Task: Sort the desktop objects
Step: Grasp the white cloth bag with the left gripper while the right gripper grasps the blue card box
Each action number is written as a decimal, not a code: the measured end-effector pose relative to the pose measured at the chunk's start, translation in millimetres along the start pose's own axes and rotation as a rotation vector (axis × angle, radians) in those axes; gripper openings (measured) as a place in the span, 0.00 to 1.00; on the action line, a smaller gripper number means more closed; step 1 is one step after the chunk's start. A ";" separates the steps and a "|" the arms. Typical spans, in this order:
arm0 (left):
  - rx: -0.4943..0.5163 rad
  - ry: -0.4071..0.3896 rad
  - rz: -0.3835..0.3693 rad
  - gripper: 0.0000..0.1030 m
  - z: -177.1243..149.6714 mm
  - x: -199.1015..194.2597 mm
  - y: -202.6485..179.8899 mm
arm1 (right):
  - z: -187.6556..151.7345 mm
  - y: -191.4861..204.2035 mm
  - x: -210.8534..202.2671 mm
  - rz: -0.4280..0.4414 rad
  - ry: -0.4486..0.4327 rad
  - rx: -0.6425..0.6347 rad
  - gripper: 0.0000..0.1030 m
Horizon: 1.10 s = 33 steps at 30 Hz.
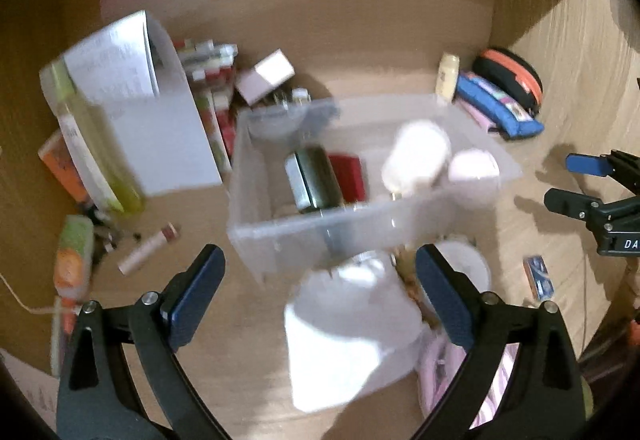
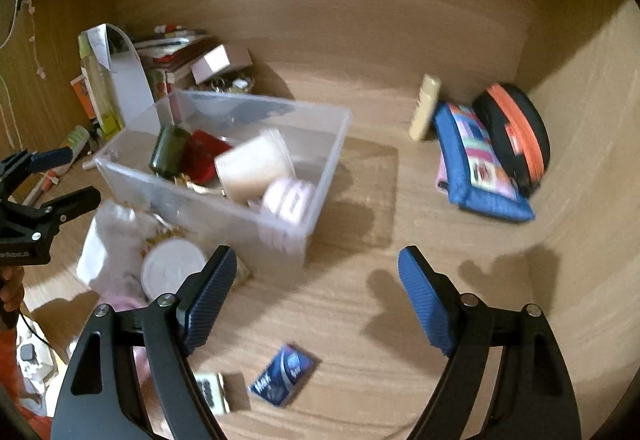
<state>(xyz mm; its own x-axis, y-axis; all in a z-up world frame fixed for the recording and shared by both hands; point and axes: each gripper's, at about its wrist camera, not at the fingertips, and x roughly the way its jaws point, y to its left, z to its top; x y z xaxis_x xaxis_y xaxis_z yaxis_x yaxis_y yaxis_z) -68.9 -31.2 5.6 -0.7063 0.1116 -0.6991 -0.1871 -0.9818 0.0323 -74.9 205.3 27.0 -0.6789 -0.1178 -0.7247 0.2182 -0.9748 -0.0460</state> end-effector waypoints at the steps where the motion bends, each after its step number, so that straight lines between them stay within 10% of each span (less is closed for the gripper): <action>1: -0.004 0.020 -0.010 0.94 -3.6 3.7 0.2 | -4.2 -2.0 0.8 -0.001 0.006 0.005 0.79; 33: -0.059 0.235 -0.045 0.95 -52.3 45.4 6.6 | -76.5 -11.3 31.9 0.043 0.166 0.067 0.78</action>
<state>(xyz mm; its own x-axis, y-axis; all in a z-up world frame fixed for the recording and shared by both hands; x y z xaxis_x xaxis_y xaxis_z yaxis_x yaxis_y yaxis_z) -66.5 -40.7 -63.3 -0.5188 0.1237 -0.8459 -0.1696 -0.9847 -0.0400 -45.4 227.1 -48.2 -0.5436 -0.1322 -0.8289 0.1933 -0.9807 0.0297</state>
